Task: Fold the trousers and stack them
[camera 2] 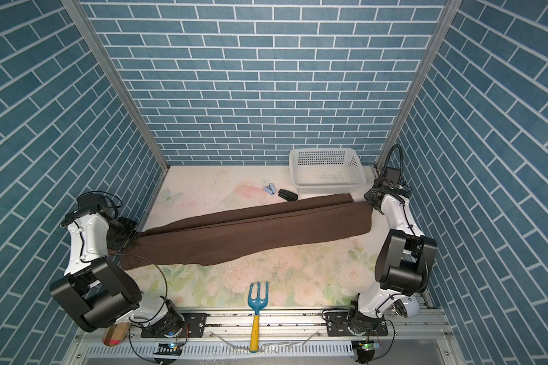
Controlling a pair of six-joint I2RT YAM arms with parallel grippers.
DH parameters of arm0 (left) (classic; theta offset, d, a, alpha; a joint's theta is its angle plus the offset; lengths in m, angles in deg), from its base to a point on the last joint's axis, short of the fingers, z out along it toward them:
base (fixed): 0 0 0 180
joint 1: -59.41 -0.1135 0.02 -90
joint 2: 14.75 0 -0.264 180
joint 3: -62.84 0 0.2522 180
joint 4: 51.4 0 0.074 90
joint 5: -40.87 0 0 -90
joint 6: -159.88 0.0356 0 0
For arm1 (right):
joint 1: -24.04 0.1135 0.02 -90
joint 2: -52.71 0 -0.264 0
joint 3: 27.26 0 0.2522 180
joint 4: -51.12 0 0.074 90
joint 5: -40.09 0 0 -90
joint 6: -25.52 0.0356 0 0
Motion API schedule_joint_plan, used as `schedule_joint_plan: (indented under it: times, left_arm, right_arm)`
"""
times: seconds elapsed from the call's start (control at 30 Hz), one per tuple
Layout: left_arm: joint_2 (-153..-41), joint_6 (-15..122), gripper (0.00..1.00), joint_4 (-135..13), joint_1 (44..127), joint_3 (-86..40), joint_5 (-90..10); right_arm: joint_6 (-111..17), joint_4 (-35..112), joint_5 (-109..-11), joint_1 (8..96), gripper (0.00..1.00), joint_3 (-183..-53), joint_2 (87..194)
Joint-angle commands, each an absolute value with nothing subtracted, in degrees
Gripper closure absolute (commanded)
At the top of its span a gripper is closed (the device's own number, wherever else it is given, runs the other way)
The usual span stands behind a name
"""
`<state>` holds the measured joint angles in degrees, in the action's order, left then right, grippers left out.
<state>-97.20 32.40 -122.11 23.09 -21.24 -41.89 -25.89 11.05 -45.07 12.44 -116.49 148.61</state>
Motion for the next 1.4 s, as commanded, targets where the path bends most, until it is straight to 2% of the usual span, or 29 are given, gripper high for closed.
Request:
schedule_joint_plan:
  times: [0.0, 0.53, 0.57, 0.63, 0.7, 0.73, 0.77, 0.87, 0.97, 1.07, 1.2, 1.23, 1.37]
  left_arm:
    - [-99.07, 33.87, 1.0, -112.05, 22.95, -24.27, -50.23]
    - [-107.59, 33.63, 1.0, -112.19, 27.44, -26.32, -54.5]
    - [-107.66, 33.41, 0.97, -112.02, 27.42, -25.67, -54.51]
    - [-108.14, 32.97, 0.82, -111.72, 27.58, -24.5, -54.39]
    - [-109.07, 32.78, 0.56, -111.64, 27.59, -23.87, -53.87]
    - [-109.58, 32.58, 0.47, -111.87, 27.67, -23.94, -53.78]
    - [-110.11, 32.52, 0.38, -112.01, 27.68, -24.15, -53.39]
    - [-110.41, 32.47, 0.23, -112.43, 28.47, -25.6, -52.96]
    - [-109.59, 32.61, 0.18, -113.55, 29.62, -27.68, -53.23]
    - [-108.18, 33.17, 0.18, -115.42, 31.04, -29.6, -53.38]
    - [-103.52, 34.02, 0.26, -117.05, 34.01, -27.63, -52.96]
    - [-102.17, 34.11, 0.3, -117.06, 35.03, -26.2, -52.73]
    - [-96.36, 33.31, 0.4, -115.71, 40.61, -17.23, -52.92]
  right_arm:
    - [-28.71, 22.11, -32.95, 10.88, 1.0, -122.42, 151.11]
    - [-29.59, 23.88, -31.37, 14.06, 1.0, -123.79, 159.92]
    - [-29.28, 24.03, -31.37, 14.19, 1.0, -123.2, 160.09]
    - [-28.82, 24.38, -31.84, 14.35, 1.0, -122.18, 160.45]
    - [-28.71, 24.62, -32.47, 14.53, 1.0, -121.41, 160.77]
    - [-28.71, 24.64, -32.74, 14.62, 1.0, -121.14, 160.9]
    - [-28.69, 24.61, -33.09, 14.63, 0.92, -120.79, 161.04]
    - [-28.77, 24.33, -33.99, 14.69, 0.75, -119.35, 160.28]
    - [-28.79, 24.08, -34.19, 14.65, 0.64, -117.06, 158.24]
    - [-29.05, 23.39, -34.09, 14.7, 0.62, -114.88, 155.46]
    - [-28.96, 22.92, -34.44, 15.0, 0.63, -110.04, 148.96]
    - [-29.05, 23.02, -34.57, 15.32, 0.67, -108.48, 147.23]
    - [-29.37, 23.15, -36.19, 18.69, 0.95, -102.33, 142.0]
